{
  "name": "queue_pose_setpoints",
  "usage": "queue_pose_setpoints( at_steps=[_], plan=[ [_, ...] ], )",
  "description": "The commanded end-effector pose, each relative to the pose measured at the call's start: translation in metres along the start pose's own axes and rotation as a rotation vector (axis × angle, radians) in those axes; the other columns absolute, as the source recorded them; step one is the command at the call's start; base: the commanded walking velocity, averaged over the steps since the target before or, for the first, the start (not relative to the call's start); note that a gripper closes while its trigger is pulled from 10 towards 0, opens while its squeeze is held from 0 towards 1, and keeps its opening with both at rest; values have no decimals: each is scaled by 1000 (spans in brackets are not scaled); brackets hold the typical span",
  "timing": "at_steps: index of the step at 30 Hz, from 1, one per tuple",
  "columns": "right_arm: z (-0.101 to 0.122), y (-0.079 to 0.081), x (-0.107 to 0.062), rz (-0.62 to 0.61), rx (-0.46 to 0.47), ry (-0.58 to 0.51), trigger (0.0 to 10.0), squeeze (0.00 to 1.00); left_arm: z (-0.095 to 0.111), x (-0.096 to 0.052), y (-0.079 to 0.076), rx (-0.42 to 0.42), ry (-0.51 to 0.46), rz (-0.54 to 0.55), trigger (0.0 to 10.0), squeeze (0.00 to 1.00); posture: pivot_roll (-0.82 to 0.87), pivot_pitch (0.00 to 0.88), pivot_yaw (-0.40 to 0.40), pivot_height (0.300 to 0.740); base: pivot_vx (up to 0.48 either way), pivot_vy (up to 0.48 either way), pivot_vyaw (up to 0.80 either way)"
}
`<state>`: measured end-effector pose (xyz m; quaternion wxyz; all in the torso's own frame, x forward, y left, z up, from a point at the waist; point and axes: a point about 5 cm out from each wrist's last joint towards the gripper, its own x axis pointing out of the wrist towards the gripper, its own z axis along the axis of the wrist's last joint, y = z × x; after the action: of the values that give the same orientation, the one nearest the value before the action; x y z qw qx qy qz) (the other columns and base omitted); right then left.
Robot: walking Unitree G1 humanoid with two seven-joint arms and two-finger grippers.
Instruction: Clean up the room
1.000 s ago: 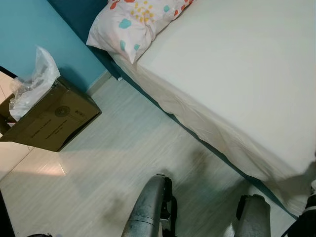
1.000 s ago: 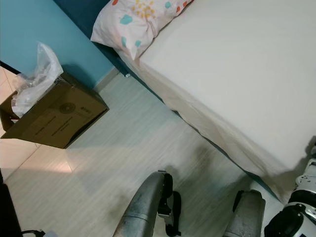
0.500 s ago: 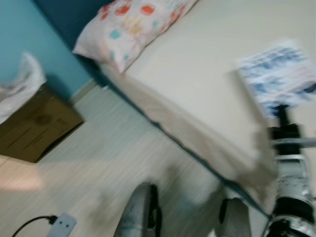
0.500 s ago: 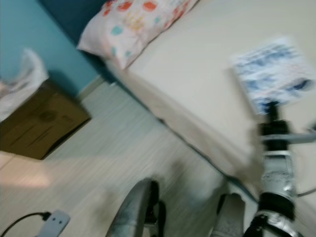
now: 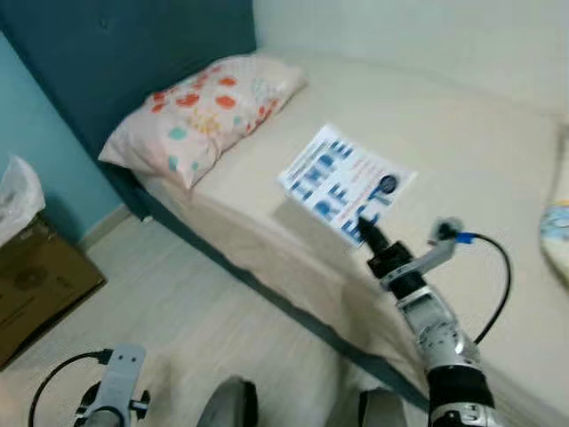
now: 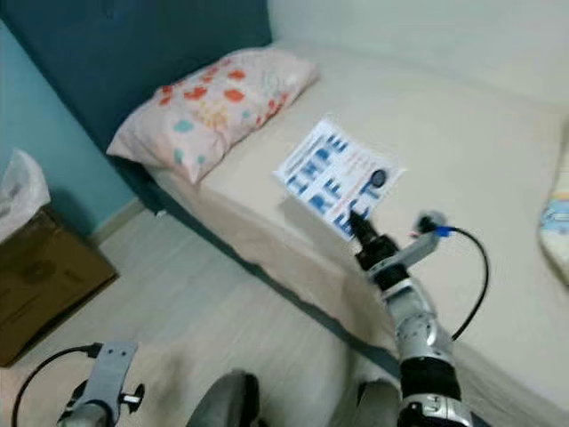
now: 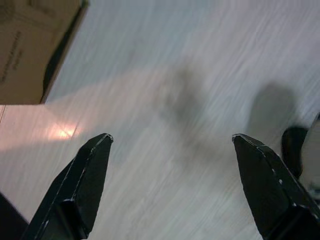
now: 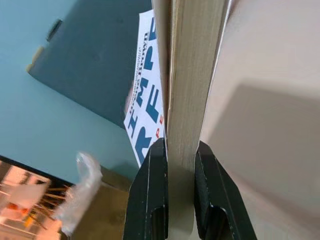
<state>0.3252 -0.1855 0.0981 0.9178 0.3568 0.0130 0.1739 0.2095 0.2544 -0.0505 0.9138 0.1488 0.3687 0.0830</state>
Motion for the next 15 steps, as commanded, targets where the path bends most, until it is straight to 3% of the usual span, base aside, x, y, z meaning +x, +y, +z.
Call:
queue_pose_setpoints(
  at_steps=[1,11,15],
  plan=[
    [-7,-1,-2,-12,-22,22,10000,0,-13,-3,-4,-37,45,7,10000,0,-87,0,47,648,0,0,0],
    [-25,-20,-6,-115,-50,109,10000,0,-17,-5,-24,-81,96,-36,10000,0,-109,0,32,681,0,0,0],
    [-37,-29,-13,-169,-50,160,10000,0,-25,-7,-30,-39,129,-46,10000,0,-110,0,30,695,0,0,0]
  ],
)
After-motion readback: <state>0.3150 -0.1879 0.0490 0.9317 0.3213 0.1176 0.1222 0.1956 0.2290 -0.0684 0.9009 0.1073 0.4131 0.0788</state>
